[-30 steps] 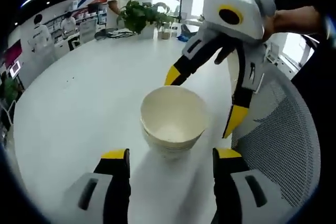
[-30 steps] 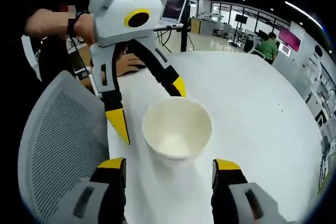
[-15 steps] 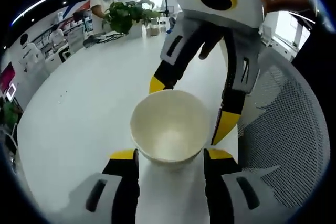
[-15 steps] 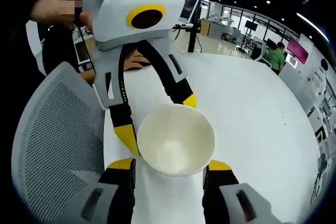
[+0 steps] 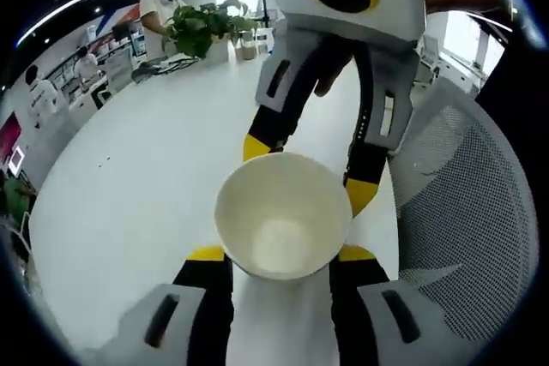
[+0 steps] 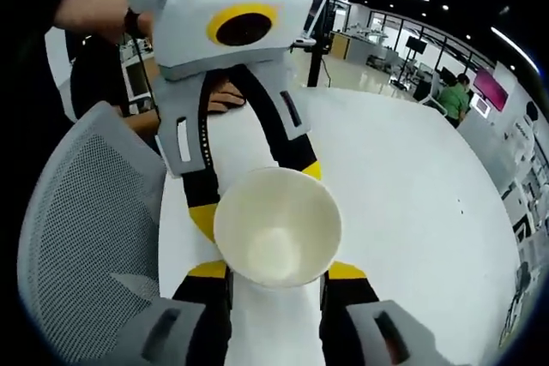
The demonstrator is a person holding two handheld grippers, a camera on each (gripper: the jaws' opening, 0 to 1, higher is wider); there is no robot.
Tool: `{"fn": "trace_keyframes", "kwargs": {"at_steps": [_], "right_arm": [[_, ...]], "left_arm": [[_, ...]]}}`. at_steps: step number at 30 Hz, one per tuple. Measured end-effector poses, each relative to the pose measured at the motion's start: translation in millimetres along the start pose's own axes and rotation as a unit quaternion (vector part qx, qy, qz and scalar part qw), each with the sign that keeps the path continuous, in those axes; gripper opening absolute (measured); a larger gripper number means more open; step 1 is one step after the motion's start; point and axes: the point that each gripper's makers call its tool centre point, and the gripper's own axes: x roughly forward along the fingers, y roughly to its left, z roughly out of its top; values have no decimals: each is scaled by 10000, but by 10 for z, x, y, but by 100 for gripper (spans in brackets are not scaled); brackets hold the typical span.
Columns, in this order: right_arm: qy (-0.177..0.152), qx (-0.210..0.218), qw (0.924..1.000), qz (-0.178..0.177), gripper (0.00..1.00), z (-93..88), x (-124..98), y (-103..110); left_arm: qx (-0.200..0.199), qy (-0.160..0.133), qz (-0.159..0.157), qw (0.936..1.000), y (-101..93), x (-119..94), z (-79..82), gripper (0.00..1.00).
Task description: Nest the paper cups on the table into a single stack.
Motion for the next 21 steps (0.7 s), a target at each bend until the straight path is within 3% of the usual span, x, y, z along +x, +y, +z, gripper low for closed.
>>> {"fn": "trace_keyframes", "kwargs": {"at_steps": [6, 10, 21], "right_arm": [[-7, -99, 9999, -56, 38, 101, -5, -267], [-7, -185, 9998, -85, 37, 176, -14, -418], [-9, -218, 9992, -337, 36, 327, 52, -1058]], "left_arm": [[-89, -86, 107, 9999, 256, -10, 74, 43], [-180, -154, 211, 9995, 530, -16, 122, 43], [-310, -211, 386, 9985, 1125, 42, 253, 43]]}}
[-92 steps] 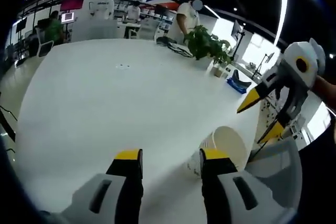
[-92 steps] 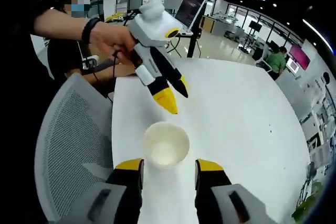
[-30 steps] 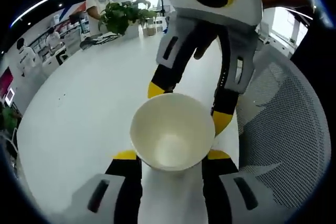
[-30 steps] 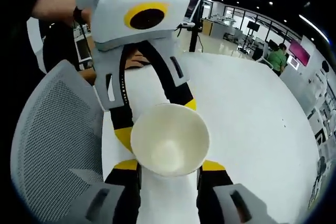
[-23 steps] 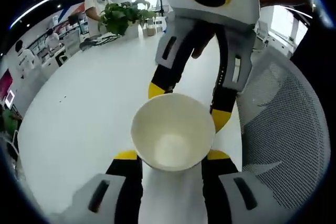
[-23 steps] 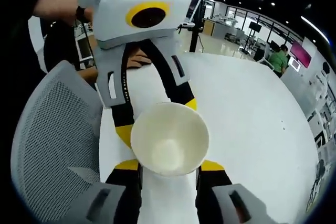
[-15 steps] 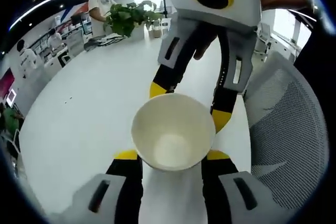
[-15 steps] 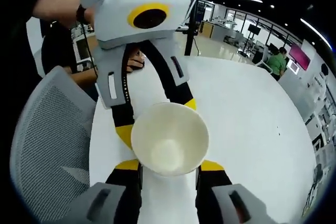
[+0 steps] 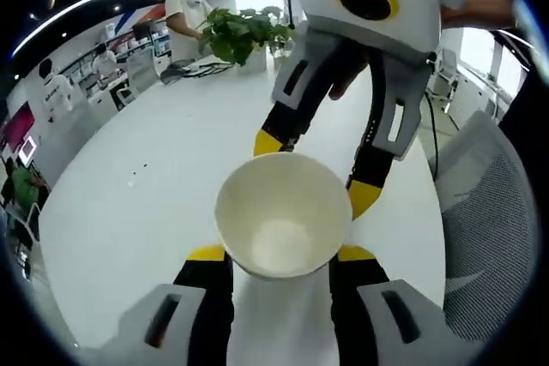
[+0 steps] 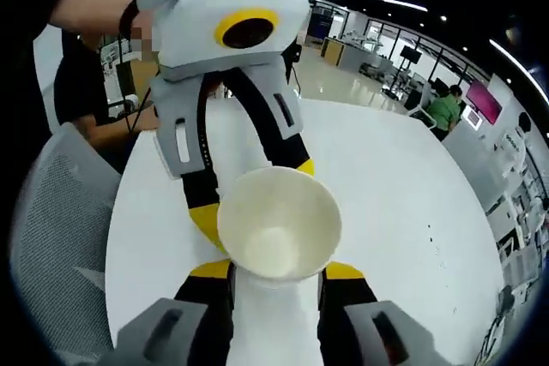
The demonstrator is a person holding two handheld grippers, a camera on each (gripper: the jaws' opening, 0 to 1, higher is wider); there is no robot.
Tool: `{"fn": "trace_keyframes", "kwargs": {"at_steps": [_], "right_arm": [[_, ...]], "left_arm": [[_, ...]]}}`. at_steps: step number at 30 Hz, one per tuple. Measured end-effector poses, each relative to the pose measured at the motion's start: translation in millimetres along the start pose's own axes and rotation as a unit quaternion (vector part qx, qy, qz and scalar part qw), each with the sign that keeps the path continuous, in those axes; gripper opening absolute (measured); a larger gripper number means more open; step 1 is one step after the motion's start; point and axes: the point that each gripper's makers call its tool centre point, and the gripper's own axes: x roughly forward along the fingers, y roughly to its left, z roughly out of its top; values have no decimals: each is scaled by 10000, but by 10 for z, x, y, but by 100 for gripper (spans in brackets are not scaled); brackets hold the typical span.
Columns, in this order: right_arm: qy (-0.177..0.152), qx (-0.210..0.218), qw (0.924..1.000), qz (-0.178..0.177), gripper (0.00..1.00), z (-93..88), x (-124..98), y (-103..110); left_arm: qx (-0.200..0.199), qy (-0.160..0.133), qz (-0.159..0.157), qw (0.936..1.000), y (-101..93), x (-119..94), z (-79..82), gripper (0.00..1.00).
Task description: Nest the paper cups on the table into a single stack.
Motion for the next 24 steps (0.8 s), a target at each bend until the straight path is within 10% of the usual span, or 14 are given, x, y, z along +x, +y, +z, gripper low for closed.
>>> {"fn": "trace_keyframes", "kwargs": {"at_steps": [24], "right_arm": [[192, -3, 9997, 147, 35, -169, 262, -155]], "left_arm": [[-27, 175, -15, 9998, 152, 235, -110, 43]]}}
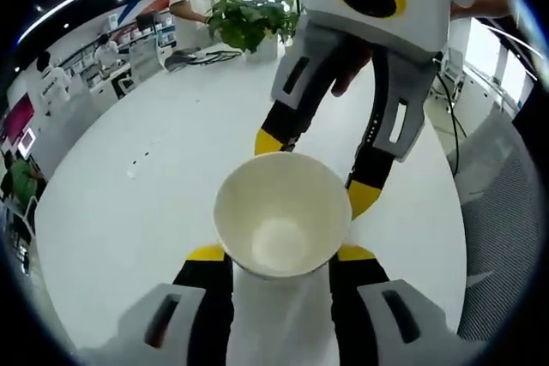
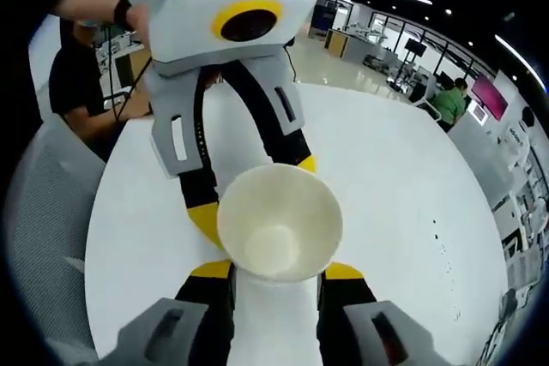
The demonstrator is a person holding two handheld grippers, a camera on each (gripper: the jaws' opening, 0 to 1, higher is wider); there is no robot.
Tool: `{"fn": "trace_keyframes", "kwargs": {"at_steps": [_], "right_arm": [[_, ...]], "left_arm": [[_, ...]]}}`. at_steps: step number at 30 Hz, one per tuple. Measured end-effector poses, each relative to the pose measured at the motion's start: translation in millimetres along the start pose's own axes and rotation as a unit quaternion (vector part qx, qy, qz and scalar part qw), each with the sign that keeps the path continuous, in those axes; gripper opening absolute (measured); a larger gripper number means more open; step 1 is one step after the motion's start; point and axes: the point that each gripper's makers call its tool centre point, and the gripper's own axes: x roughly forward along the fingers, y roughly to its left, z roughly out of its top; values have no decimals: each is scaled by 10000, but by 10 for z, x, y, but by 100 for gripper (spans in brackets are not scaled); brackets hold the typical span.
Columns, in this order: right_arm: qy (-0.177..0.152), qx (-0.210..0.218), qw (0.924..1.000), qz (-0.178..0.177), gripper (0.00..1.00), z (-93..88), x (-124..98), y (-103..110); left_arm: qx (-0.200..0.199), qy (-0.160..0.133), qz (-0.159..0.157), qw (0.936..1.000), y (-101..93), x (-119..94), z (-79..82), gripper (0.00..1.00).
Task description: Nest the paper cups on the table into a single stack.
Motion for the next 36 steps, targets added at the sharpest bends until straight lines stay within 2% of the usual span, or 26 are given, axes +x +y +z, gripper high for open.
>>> {"fn": "trace_keyframes", "kwargs": {"at_steps": [6, 9, 12, 17, 24, 28, 36], "right_arm": [[21, 177, 9998, -16, 40, 9, 21, 1], [-65, 339, 9994, -57, 47, 26, 12, 18], [4, 376, 9993, -33, 52, -25, 20, 69], [-42, 600, 9981, -149, 63, -62, -31, 132], [-169, 873, 9956, -293, 66, -111, -145, 147], [-301, 1042, 9936, -308, 72, -104, -203, 193], [-416, 1210, 9910, -404, 74, -92, -295, 297]], "left_arm": [[-44, 91, 20, 9999, -29, -13, -2, 45], [-73, 184, 14, 9998, -52, -13, -44, 53], [-170, 261, 34, 9995, -115, -40, -109, 56], [-394, 155, 170, 9990, -100, -78, -125, 58], [-546, -69, 433, 9975, -83, -207, -127, 63], [-634, -147, 520, 9965, -134, -273, -141, 63], [-710, -145, 597, 9956, -320, -393, -237, 62]]}}
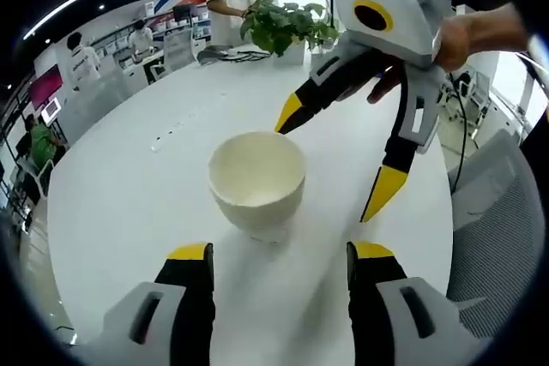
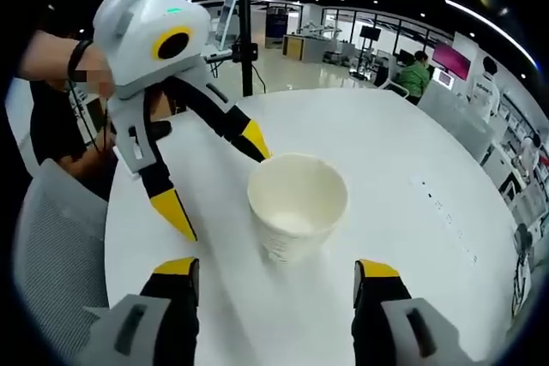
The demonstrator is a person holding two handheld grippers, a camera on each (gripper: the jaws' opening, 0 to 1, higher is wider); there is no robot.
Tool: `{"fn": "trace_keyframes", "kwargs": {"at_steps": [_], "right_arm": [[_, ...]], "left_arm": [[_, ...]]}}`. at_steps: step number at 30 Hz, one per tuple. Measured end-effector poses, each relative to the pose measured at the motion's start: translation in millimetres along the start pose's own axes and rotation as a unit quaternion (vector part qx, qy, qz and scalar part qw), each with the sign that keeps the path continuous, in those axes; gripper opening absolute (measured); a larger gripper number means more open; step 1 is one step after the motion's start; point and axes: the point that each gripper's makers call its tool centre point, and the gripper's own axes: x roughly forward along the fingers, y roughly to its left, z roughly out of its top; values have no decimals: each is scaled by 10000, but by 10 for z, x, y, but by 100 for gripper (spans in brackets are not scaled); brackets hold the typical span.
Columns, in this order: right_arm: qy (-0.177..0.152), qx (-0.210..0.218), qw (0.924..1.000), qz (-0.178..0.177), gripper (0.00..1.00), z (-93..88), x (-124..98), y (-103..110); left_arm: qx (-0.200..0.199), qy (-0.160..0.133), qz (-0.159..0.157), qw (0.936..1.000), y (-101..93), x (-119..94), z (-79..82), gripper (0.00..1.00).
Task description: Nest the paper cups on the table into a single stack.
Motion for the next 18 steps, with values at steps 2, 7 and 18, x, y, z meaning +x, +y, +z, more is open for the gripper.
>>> {"fn": "trace_keyframes", "kwargs": {"at_steps": [2, 7, 18], "right_arm": [[2, 42, 10000, -35, 75, -38, -51, 14], [-99, 202, 9996, -155, 75, -85, -170, 14], [-291, 464, 9978, -383, 76, -261, -365, 165]], "left_arm": [[-31, -25, 39, 10000, -26, -57, -4, 62], [-150, -143, 200, 9996, -15, -158, -19, 62], [-449, -418, 478, 9970, -208, -437, -50, 63]]}}
